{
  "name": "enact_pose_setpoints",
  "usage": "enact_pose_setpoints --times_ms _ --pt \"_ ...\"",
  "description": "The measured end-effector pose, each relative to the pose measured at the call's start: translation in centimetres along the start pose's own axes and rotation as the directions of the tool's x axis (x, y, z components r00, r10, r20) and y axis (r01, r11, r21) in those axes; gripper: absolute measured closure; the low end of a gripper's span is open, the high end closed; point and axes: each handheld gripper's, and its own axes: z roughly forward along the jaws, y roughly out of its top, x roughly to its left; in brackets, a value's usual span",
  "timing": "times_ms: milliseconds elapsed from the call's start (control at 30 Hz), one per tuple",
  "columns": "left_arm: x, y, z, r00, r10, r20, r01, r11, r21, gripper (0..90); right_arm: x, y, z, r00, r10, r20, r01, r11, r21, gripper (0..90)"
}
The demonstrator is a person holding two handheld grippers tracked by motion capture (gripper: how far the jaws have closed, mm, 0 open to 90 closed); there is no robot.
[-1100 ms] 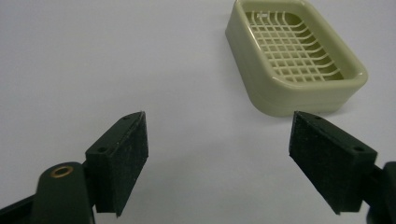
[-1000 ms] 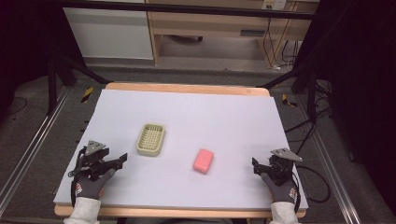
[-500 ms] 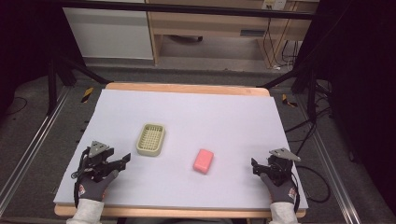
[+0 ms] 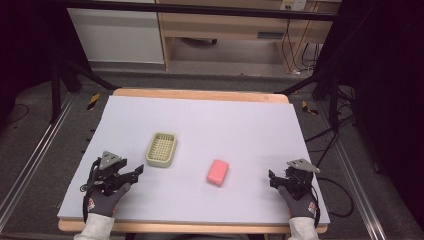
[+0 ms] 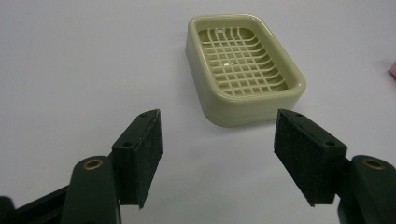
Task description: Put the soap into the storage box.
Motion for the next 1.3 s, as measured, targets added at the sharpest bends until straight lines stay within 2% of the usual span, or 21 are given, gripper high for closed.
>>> enact_pose_setpoints --times_ms 400,1300 --pt "-1.7 0.3 0.5 0.9992 0.025 0.030 -0.025 0.9997 0.002 31.4 0.3 0.1 0.0 1.0000 -0.010 0.001 0.010 1.000 -0.001 8.1" --pt "-3.3 1.8 0.8 0.9961 0.067 0.058 -0.067 0.9978 -0.006 28.5 0.7 0.2 0.0 1.0000 -0.003 0.001 0.003 1.000 -0.009 7.6"
